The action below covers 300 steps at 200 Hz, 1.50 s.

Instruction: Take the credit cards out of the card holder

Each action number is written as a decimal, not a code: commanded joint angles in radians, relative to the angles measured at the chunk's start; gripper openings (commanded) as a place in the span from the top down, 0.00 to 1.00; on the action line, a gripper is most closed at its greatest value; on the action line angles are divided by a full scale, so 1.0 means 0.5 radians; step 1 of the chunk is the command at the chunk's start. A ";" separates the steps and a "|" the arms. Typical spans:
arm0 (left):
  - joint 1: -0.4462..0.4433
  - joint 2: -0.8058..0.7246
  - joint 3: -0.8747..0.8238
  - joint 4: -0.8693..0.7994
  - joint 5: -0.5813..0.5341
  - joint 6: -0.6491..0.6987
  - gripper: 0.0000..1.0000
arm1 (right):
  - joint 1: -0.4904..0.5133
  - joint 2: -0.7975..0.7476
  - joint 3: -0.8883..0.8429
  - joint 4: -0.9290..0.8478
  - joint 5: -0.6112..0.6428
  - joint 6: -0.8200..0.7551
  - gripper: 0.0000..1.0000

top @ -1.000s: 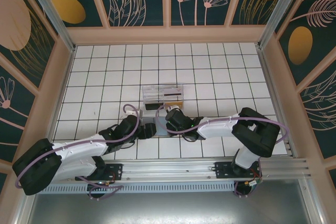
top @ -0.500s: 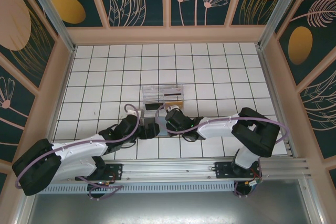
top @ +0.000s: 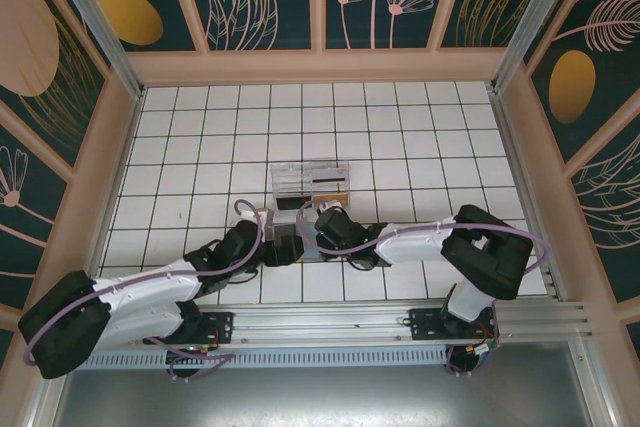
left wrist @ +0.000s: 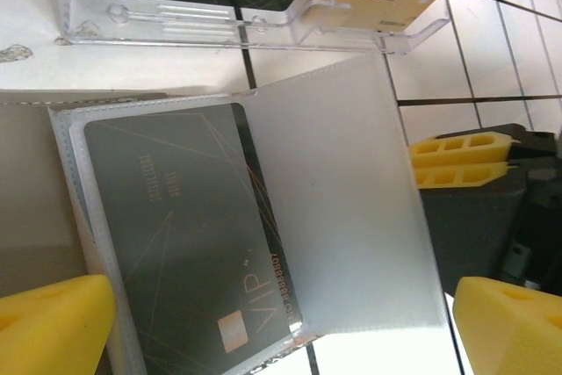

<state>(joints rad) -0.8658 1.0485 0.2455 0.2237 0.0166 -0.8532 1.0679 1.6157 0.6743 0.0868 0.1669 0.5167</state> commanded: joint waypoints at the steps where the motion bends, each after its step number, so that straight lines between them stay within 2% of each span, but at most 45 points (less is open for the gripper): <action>1: -0.002 -0.061 -0.035 0.061 0.064 0.024 0.01 | 0.018 0.072 -0.011 -0.072 -0.006 0.043 0.81; 31: -0.003 -0.102 -0.026 -0.019 -0.014 0.019 0.01 | 0.018 0.056 -0.011 -0.087 0.017 0.053 0.79; 57: -0.003 -0.099 0.027 -0.216 -0.194 0.022 0.01 | 0.015 -0.032 -0.017 -0.130 0.099 0.106 0.77; 82: -0.002 -0.070 0.060 -0.282 -0.290 0.049 0.12 | 0.013 -0.148 0.011 -0.139 0.085 0.147 0.75; 102: -0.003 -0.044 0.060 -0.264 -0.323 0.059 0.29 | 0.012 -0.225 0.051 -0.132 0.043 0.178 0.73; 121: -0.002 -0.007 0.056 -0.247 -0.355 0.059 0.50 | 0.007 -0.252 0.093 -0.076 -0.049 0.213 0.73; 143: 0.001 0.051 0.050 -0.209 -0.385 0.064 0.75 | -0.009 -0.199 0.148 0.029 -0.217 0.256 0.74; 159: 0.023 0.100 0.049 -0.187 -0.372 0.068 0.87 | -0.023 -0.131 0.196 0.096 -0.297 0.288 0.75; 241: 0.053 0.096 -0.017 -0.170 -0.351 0.036 0.89 | -0.156 0.117 0.222 0.340 -0.716 0.556 0.78; 300: 0.054 0.162 -0.043 -0.125 -0.328 0.006 0.90 | -0.173 0.231 0.246 0.415 -0.853 0.648 0.78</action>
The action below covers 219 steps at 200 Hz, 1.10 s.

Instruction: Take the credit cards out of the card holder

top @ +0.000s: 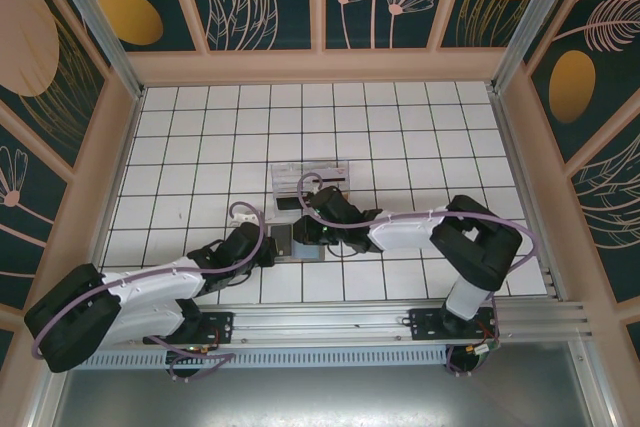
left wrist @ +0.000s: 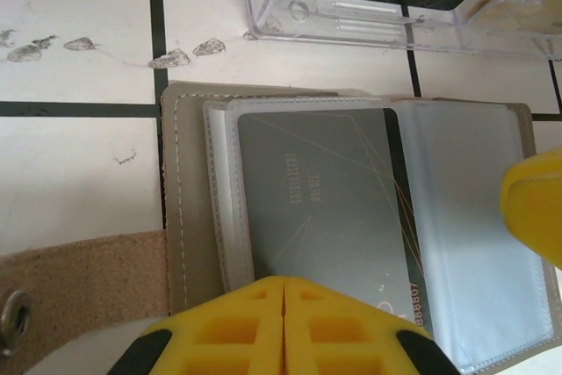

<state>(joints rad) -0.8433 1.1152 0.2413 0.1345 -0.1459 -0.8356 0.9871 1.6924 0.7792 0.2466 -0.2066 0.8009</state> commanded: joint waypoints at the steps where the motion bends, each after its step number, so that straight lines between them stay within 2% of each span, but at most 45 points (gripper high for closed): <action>1: 0.009 0.030 -0.035 0.053 -0.003 -0.029 0.90 | -0.011 0.081 0.035 0.096 -0.107 0.080 0.78; 154: 0.009 0.031 -0.074 0.108 0.058 -0.055 0.95 | -0.015 0.252 0.083 0.117 -0.197 0.186 0.78; 219: 0.009 0.003 -0.087 0.126 0.079 -0.047 0.95 | -0.023 0.248 0.089 0.142 -0.212 0.187 0.85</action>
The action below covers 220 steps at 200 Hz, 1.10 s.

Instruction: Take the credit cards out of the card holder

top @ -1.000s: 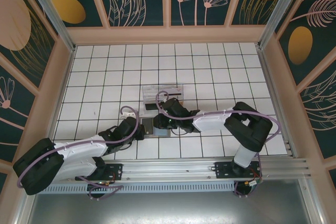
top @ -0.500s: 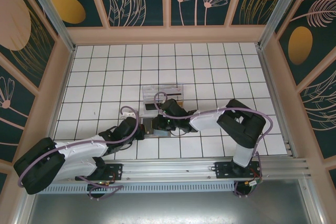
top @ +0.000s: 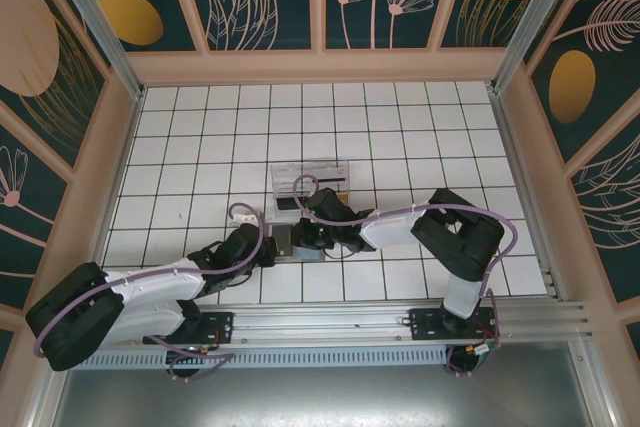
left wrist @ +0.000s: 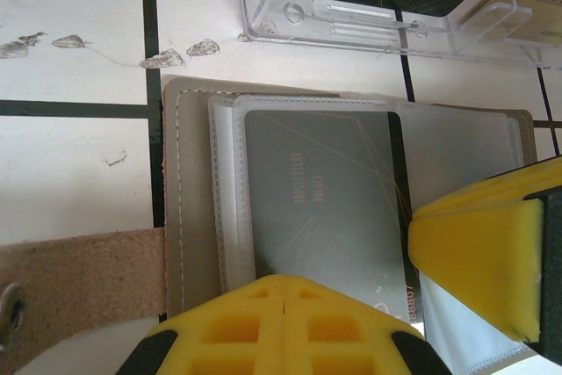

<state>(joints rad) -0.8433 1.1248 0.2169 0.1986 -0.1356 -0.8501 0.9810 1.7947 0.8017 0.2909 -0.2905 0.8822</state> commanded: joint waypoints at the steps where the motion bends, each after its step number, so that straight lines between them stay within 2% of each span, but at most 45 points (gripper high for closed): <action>1: 0.009 -0.016 -0.036 -0.002 0.059 -0.019 0.95 | -0.011 0.043 0.044 0.053 -0.044 0.026 0.85; 75: 0.010 -0.021 -0.041 0.012 0.081 -0.008 0.96 | -0.010 0.046 0.072 0.053 -0.072 -0.008 0.84; 99: 0.011 -0.040 -0.041 -0.024 0.055 -0.012 0.96 | -0.018 0.024 0.055 0.044 -0.076 -0.011 1.00; 159: 0.009 -0.166 -0.059 -0.157 -0.067 -0.033 0.95 | -0.099 -0.185 -0.087 -0.003 -0.053 -0.031 1.00; 220: 0.010 -0.157 -0.037 -0.176 -0.073 -0.031 0.96 | -0.140 -0.261 -0.178 -0.044 -0.033 -0.044 1.00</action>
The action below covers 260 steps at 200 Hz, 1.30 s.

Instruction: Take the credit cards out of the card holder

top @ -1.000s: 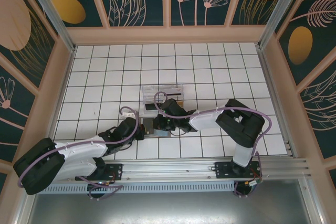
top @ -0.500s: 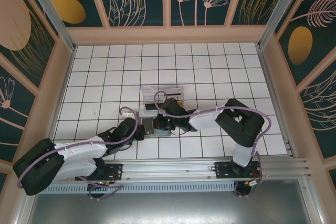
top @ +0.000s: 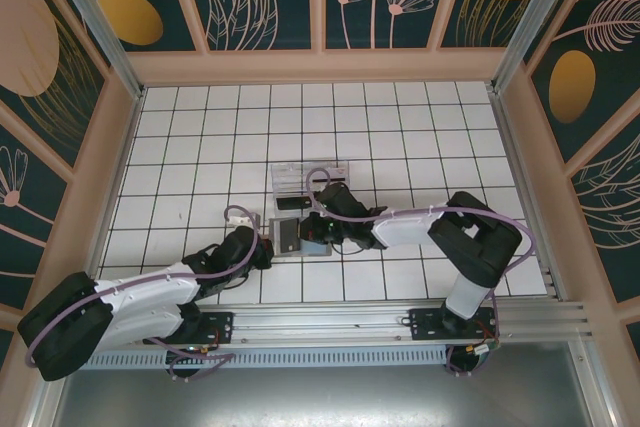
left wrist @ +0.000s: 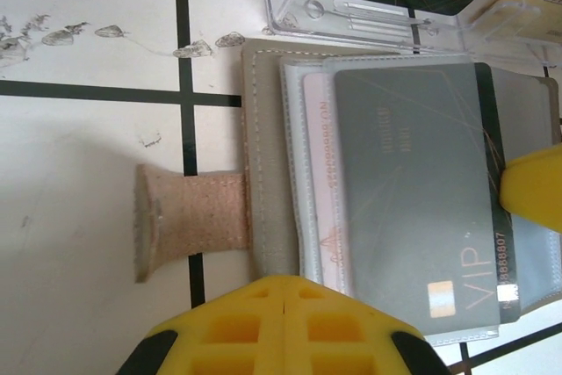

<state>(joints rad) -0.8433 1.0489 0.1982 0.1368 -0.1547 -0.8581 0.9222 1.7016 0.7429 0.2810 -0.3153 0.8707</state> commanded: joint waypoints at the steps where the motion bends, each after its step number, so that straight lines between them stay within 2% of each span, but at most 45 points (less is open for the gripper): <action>1: 0.011 -0.005 0.002 -0.053 -0.035 -0.014 0.96 | -0.022 -0.075 -0.061 -0.025 0.017 -0.022 1.00; 58: 0.011 -0.034 0.073 0.027 0.072 0.069 0.93 | -0.031 0.007 -0.081 0.055 -0.010 -0.008 1.00; 115: 0.009 0.198 0.149 0.217 0.180 0.090 0.94 | -0.031 0.001 -0.085 0.055 -0.011 -0.013 1.00; 158: 0.010 0.351 0.179 0.189 0.136 0.064 1.00 | -0.031 -0.003 -0.108 0.079 -0.011 -0.003 1.00; 218: 0.011 0.424 0.173 0.028 0.029 0.000 1.00 | -0.080 -0.043 -0.186 0.089 -0.011 -0.013 1.00; 260: 0.010 0.423 0.153 0.050 0.048 -0.002 1.00 | -0.094 -0.121 -0.213 0.084 -0.019 -0.032 1.00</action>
<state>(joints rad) -0.8433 1.2430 0.2829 0.2256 -0.1062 -0.8497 0.8833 1.6745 0.6514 0.3180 -0.3168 0.8707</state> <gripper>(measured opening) 0.069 0.069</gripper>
